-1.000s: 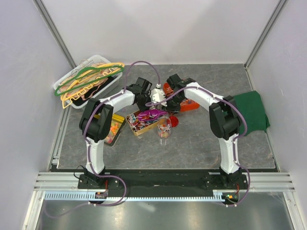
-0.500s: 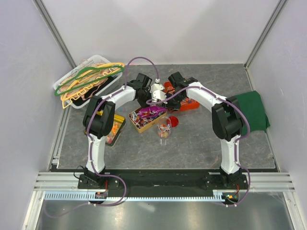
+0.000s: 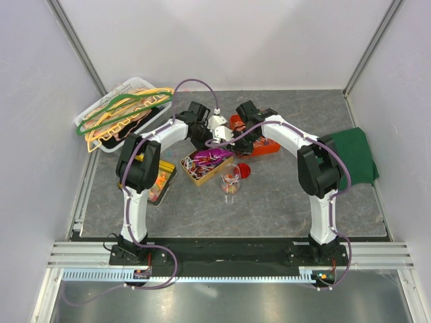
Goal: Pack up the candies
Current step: Scoop the fake candies from the storage box.
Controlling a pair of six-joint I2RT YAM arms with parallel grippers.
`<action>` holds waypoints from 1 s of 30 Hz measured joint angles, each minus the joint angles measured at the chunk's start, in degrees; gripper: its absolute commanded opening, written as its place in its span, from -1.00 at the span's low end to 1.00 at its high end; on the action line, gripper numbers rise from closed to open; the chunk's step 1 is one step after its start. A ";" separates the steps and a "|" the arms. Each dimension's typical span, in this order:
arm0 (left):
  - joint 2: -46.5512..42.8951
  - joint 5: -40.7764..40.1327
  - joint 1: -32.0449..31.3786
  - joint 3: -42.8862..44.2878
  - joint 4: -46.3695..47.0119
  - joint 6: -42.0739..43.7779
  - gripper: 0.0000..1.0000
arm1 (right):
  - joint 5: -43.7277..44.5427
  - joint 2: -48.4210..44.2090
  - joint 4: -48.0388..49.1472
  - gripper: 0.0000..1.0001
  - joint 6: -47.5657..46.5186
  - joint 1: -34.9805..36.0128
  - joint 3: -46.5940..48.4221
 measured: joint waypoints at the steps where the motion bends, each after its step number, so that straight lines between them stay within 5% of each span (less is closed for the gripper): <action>1: 0.04 0.00 0.33 0.11 0.00 -0.17 -0.43 | 0.00 -0.02 0.02 -1.00 0.02 0.00 0.00; 19: -0.31 -0.02 4.09 1.25 -0.90 -2.16 0.65 | 0.17 -0.63 0.15 -1.00 0.20 -0.17 0.07; 30: -2.84 1.92 9.68 5.46 -2.58 -7.17 0.88 | 0.17 -0.66 3.48 -1.00 1.97 -0.44 0.37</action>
